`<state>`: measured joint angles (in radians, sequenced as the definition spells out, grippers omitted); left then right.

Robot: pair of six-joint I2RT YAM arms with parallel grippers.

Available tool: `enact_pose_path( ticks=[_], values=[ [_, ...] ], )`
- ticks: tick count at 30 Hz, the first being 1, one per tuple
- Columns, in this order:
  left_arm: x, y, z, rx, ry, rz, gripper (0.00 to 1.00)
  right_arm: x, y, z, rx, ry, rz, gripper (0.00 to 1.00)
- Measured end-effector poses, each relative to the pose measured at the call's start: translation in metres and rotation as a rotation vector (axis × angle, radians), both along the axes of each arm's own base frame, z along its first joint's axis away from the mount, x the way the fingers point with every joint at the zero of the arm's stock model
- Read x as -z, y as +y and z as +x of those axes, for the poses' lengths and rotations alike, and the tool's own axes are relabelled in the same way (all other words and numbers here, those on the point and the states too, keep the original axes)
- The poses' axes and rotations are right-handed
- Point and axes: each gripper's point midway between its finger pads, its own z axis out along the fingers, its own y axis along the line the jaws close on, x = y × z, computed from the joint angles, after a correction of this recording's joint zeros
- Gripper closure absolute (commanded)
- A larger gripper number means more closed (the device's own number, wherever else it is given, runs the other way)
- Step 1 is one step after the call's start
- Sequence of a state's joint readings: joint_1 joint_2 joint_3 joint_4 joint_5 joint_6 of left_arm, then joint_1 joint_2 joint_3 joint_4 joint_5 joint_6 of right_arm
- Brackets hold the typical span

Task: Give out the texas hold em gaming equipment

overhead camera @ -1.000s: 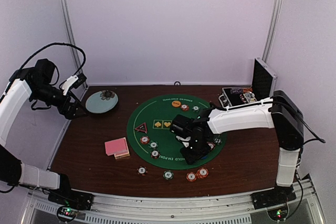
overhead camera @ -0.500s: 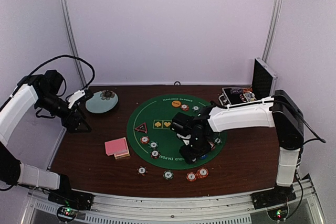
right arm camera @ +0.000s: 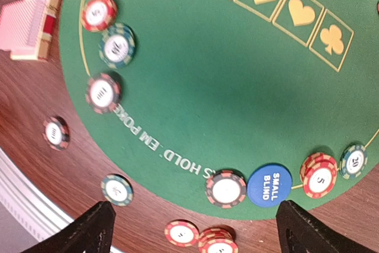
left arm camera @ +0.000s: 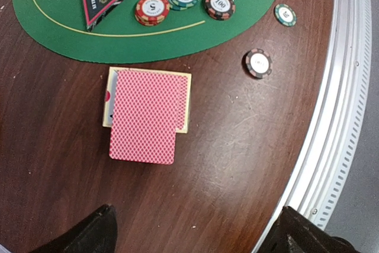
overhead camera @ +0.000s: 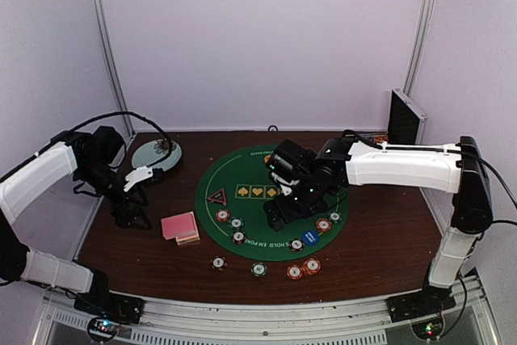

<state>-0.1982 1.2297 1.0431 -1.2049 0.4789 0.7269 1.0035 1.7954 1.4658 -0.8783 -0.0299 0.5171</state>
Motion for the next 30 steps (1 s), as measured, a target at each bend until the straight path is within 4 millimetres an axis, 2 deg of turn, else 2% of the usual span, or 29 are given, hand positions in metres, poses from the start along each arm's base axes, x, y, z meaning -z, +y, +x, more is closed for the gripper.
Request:
enact_pose_path(
  ticks=[3, 10, 19, 24, 30],
  values=[
    [0.011, -0.003, 0.002, 0.035, -0.006, 0.016, 0.02, -0.011, 0.008, 0.005, 0.025, -0.024, 0.060, 0.00],
    [0.030, -0.009, 0.005, 0.141, -0.052, 0.058, 0.02, -0.021, 0.025, 0.011, 0.069, -0.030, 0.159, 0.00],
    [0.066, -0.007, 0.026, 0.185, -0.093, 0.160, 0.02, -0.029, 0.041, 0.014, 0.097, -0.020, 0.248, 0.00],
    [0.070, -0.007, 0.038, 0.180, -0.130, 0.181, 0.02, -0.030, 0.042, 0.015, 0.103, -0.018, 0.258, 0.01],
    [0.076, -0.009, 0.042, 0.191, -0.140, 0.202, 0.02, -0.028, 0.042, 0.014, 0.116, -0.011, 0.260, 0.00]
  ],
)
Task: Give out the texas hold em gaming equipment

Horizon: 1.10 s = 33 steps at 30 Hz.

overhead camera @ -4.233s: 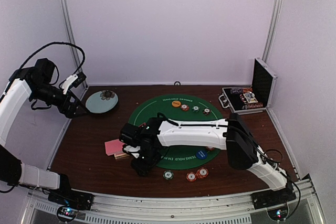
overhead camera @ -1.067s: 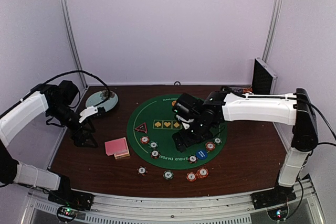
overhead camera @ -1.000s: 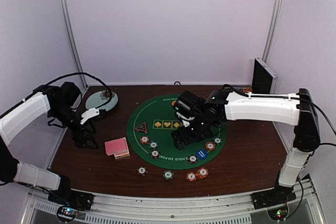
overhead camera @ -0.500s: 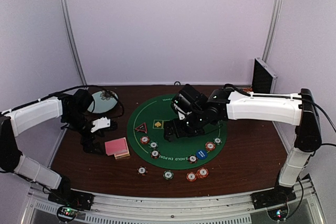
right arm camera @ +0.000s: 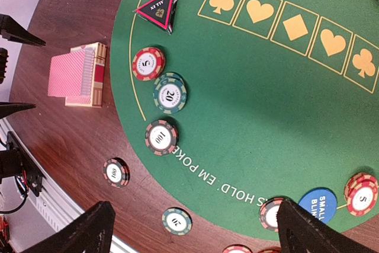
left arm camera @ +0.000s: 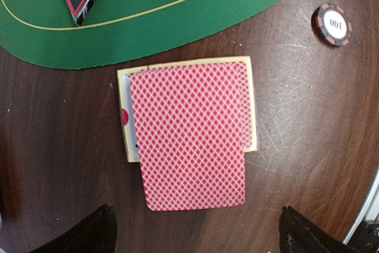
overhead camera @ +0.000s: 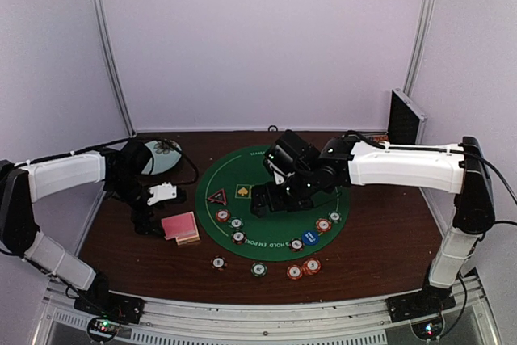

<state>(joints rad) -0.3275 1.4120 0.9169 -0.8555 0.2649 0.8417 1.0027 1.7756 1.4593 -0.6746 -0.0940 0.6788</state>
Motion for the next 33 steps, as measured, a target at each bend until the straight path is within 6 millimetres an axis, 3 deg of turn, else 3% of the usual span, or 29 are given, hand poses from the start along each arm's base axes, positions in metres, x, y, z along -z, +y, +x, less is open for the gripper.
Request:
enact_pose_path(
  ticks=[18, 33],
  values=[
    [0.020, 0.003, 0.007, -0.053, 0.032, 0.041, 0.02, 0.007, -0.002, -0.002, 0.004, 0.010, -0.005, 0.00],
    [0.025, -0.001, 0.008, -0.055, 0.037, 0.042, 0.02, 0.013, -0.005, -0.004, 0.005, 0.018, -0.017, 0.00]
  ],
)
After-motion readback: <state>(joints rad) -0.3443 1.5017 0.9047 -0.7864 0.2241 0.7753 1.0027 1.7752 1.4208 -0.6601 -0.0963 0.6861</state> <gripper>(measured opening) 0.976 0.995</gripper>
